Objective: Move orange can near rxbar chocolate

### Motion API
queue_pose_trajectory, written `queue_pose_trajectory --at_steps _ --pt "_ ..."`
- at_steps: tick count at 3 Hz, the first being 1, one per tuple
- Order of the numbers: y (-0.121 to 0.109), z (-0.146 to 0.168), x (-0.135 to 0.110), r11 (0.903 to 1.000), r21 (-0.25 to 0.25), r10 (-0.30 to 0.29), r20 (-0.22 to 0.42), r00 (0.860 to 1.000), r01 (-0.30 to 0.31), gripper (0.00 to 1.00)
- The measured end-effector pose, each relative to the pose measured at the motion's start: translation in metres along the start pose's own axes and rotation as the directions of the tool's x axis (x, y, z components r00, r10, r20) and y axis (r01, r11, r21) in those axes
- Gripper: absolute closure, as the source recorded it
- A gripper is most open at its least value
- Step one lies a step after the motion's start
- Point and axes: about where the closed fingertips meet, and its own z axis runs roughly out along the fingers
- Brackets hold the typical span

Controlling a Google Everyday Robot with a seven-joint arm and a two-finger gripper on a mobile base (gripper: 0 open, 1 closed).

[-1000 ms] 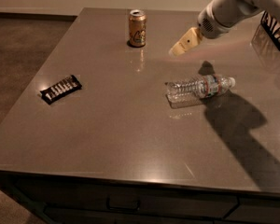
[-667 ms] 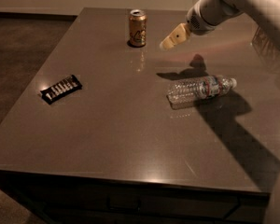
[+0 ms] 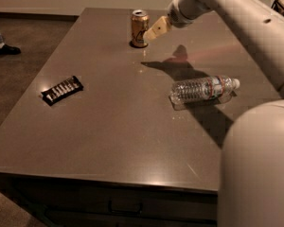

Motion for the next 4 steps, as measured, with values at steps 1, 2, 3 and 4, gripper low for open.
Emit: queue_pose_trajectory --at_steps 1,2,3,4 --pt "0.003 0.027 -0.021 1.0 0.007 0.0 -0.004 1.0 0.0 0.0" --pt "0.009 0.051 -0.034 1.0 0.004 0.005 -0.013 1.0 -0.005 0.0" --pt "0.014 0.069 -0.042 0.9999 -0.003 0.012 -0.019 1.0 -0.012 0.0" --pt "0.022 0.078 -0.05 0.9996 -0.025 0.011 -0.011 1.0 -0.012 0.0"
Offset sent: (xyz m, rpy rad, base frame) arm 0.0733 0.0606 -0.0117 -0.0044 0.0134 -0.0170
